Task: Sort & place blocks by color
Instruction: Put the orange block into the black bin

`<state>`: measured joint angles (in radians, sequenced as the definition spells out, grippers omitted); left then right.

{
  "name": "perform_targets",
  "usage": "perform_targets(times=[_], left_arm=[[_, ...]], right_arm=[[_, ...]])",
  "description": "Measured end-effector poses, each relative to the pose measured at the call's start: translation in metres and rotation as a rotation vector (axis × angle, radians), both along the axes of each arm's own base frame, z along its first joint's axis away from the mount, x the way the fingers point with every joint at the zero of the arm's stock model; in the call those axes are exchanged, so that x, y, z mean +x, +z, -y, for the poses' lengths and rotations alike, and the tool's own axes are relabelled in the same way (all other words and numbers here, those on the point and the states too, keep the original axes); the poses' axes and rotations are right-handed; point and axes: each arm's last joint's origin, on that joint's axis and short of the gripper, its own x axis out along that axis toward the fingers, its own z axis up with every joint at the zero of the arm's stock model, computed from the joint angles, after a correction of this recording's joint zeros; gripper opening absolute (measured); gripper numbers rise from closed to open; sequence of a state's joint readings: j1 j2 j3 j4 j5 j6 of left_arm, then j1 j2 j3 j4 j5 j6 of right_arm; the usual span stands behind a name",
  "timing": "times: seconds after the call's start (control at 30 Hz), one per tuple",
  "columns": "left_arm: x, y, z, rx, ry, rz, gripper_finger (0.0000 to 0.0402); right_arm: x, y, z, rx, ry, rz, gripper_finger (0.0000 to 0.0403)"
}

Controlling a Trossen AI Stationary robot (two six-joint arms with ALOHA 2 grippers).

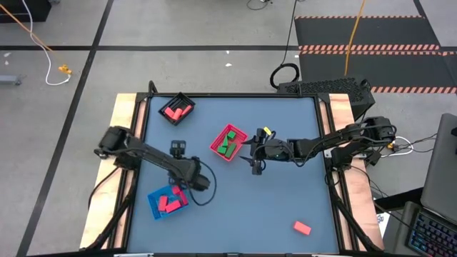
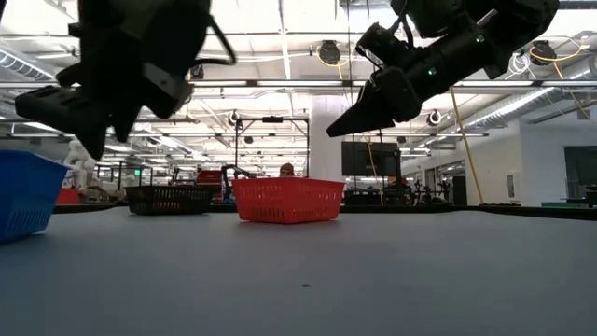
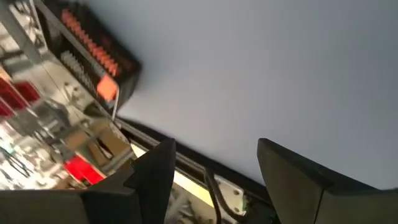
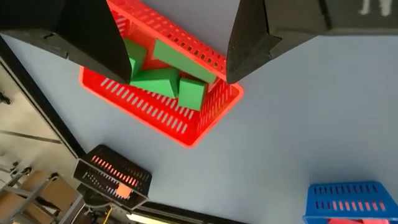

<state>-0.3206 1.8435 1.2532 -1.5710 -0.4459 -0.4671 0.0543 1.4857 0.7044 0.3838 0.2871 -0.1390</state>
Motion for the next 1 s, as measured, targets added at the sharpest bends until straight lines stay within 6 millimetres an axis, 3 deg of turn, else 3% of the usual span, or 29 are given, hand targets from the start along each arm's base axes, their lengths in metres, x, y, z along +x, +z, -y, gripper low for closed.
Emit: perform_targets(times=[0.17,0.43,0.6,0.77,1.0], left_arm=[[-0.035,0.010,-0.016,-0.056,0.110,0.094,0.0230],[-0.086,0.032,-0.023,-0.329,0.355,0.545,0.0230],[-0.115,0.016,-0.021,-0.349,0.512,0.504,0.0230],[-0.124,-0.006,-0.008,-0.384,0.537,0.444,0.0230],[-0.121,-0.012,0.013,-0.451,0.572,0.436,0.0230]], right_arm=[[-0.001,-0.001,0.000,0.000,0.000,-0.015,0.0256],[0.000,0.000,0.000,0.001,0.000,0.000,0.0256],[0.000,0.000,0.000,0.009,-0.004,0.003,0.0256],[0.000,0.000,0.000,0.017,-0.008,0.005,0.0256],[0.000,0.000,0.000,0.017,-0.008,0.004,0.0256]])
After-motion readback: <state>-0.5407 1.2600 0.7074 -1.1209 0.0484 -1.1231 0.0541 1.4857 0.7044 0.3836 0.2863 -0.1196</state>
